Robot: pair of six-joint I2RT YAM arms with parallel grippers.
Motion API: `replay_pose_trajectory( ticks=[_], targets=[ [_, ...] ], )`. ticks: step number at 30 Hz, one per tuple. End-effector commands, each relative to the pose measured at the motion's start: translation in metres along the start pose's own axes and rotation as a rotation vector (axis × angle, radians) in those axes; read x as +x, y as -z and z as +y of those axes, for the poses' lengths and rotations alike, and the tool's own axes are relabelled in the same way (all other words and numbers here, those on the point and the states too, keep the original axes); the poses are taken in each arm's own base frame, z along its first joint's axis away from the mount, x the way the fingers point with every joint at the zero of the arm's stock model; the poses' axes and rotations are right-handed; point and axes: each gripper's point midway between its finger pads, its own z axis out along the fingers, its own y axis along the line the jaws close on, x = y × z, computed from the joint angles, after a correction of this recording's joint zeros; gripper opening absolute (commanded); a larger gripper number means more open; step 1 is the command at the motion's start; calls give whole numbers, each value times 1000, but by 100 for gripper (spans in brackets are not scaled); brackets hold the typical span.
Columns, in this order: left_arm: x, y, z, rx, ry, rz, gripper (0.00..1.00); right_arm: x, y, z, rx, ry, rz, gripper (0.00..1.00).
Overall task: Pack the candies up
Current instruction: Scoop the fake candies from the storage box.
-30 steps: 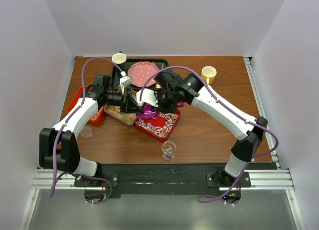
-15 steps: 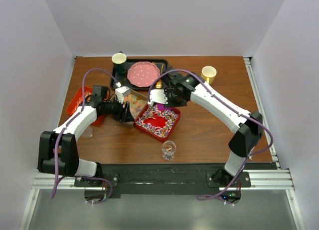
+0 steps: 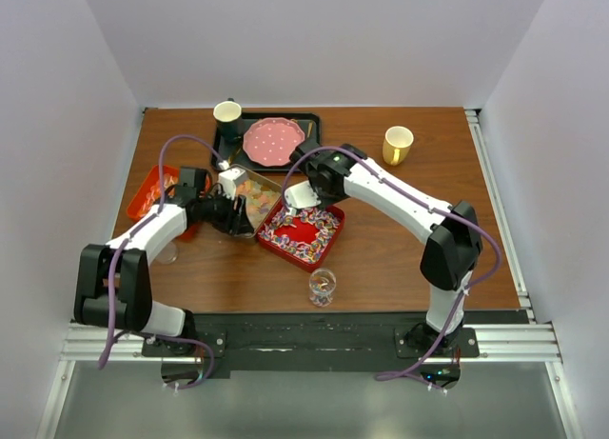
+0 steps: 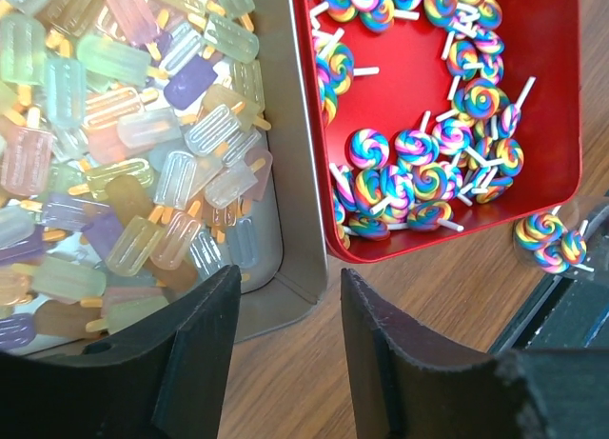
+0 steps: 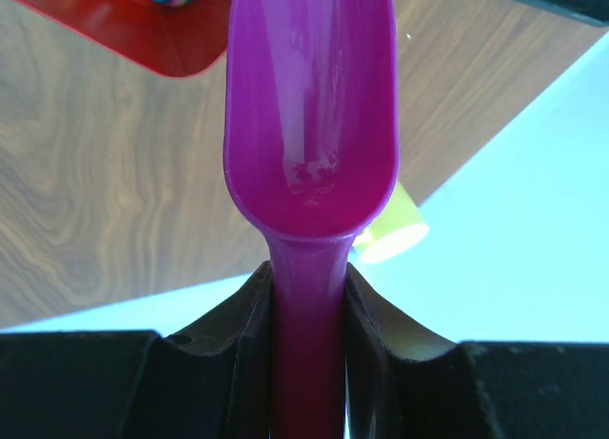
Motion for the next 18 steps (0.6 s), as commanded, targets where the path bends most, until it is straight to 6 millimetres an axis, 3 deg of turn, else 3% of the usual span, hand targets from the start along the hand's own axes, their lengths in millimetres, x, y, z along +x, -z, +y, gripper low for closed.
replay_pose_trajectory(
  ticks=[1,9,16,18],
  targets=[
    [-4,-7,-4,52,4,-15,50,-1,3,-7,42,87,79,0],
    [3,-18,-13,110,33,12,48,-16,-4,1,45,132,139,0],
    [5,-24,-17,138,36,14,47,-18,-24,2,36,105,242,0],
    [5,-24,-16,140,33,15,46,-29,-32,5,20,99,243,0]
  ],
)
